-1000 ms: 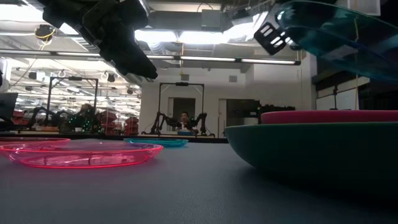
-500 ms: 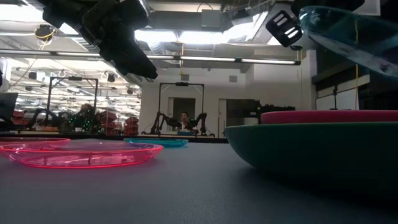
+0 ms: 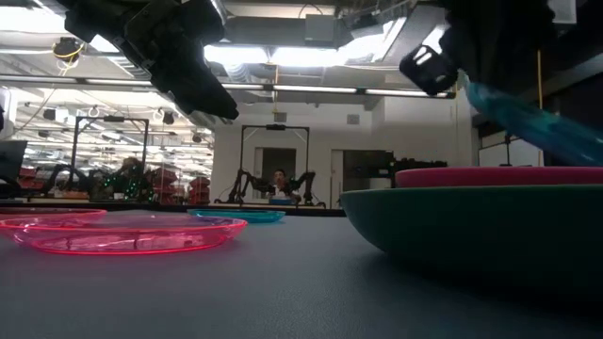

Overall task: Stack plastic plates
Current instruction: Stack the top right blue plate on top of the pink plate

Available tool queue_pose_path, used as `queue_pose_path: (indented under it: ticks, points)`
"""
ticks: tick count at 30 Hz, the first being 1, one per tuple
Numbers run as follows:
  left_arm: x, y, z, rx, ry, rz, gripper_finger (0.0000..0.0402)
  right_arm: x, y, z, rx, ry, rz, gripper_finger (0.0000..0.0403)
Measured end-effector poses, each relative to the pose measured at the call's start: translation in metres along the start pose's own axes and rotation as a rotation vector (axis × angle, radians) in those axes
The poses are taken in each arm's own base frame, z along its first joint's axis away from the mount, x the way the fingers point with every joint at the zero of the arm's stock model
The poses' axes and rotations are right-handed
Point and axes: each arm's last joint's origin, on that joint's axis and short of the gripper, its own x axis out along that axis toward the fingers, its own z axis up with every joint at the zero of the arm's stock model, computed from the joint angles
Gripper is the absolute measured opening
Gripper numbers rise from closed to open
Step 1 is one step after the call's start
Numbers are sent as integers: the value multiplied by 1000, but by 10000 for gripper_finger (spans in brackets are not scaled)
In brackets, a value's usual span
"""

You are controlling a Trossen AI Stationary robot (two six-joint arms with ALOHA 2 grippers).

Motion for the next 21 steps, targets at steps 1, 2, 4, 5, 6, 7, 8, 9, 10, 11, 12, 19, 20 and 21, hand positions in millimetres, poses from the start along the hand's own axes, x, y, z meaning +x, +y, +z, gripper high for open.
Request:
queue_pose_path:
  ticks: [1, 2, 4, 5, 6, 7, 8, 9, 10, 11, 12, 19, 20, 21]
  points:
    - [0, 0, 0, 0, 0, 0, 111, 3, -1, 0, 4, 11, 2, 0]
    - [0, 0, 0, 0, 0, 0, 111, 7, -2, -1, 6, 22, 3, 0]
    - [0, 0, 0, 0, 0, 0, 111, 13, -4, -2, 8, 42, 4, 0]
    - [0, 0, 0, 0, 0, 0, 111, 16, -5, -2, 10, 50, 5, 0]
    - [0, 0, 0, 0, 0, 0, 111, 18, -6, -2, 12, 56, 5, 0]
    - [0, 0, 0, 0, 0, 0, 111, 20, -7, -2, 14, 63, 4, 0]
    - [0, 0, 0, 0, 0, 0, 111, 22, -8, -3, 15, 69, -4, 0]
    - [0, 0, 0, 0, 0, 0, 111, 24, -9, -3, 16, 73, -13, 0]
    - [0, 0, 0, 0, 0, 0, 111, 26, -10, -3, 16, 79, -23, 0]
    - [0, 0, 0, 0, 0, 0, 111, 27, -10, -3, 17, 85, -32, 0]
    - [0, 0, 0, 0, 0, 0, 111, 28, -11, -4, 19, 89, -39, 0]
    - [0, 0, 0, 0, 0, 0, 111, 28, -12, -3, 16, 89, -80, 0]
    - [0, 0, 0, 0, 0, 0, 111, 28, -12, -3, 16, 89, -80, 0]
    - [0, 0, 0, 0, 0, 0, 111, 28, -12, -3, 16, 90, -82, 0]
